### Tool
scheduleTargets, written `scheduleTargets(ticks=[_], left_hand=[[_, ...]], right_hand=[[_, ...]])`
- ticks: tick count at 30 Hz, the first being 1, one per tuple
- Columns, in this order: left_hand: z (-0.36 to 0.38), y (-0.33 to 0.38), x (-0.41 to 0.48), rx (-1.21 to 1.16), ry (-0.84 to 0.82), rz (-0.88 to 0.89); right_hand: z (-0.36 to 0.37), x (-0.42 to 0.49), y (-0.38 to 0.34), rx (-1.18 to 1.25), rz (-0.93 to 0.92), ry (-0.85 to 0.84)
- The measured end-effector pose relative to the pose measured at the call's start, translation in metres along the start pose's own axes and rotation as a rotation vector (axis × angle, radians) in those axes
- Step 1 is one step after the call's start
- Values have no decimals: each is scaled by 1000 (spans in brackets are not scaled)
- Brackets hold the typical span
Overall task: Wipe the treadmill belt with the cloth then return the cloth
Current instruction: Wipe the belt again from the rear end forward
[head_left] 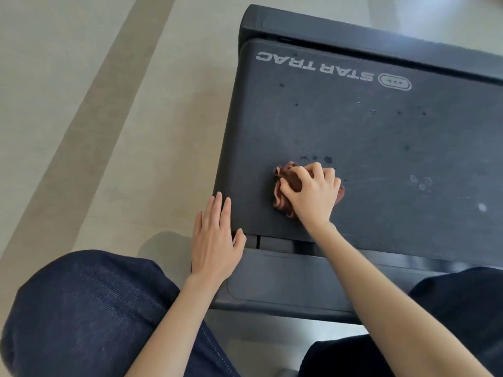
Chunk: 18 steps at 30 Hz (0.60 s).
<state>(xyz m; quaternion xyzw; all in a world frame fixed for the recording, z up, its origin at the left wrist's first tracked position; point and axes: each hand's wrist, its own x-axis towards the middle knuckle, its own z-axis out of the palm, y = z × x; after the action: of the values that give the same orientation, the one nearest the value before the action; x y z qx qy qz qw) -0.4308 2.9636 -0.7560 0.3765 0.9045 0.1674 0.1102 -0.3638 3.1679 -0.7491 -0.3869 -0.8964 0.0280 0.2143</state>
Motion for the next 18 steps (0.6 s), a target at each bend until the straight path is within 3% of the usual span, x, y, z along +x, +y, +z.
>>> scheduleTargets(ticks=[6, 13, 18], left_hand=[[2, 31, 76, 65, -14, 127], [14, 30, 85, 141, 12, 153], [11, 32, 87, 160, -17, 124]], right_hand=[[-29, -79, 6, 3, -62, 5], [18, 46, 28, -78, 47, 84], [40, 120, 43, -129, 51, 23]])
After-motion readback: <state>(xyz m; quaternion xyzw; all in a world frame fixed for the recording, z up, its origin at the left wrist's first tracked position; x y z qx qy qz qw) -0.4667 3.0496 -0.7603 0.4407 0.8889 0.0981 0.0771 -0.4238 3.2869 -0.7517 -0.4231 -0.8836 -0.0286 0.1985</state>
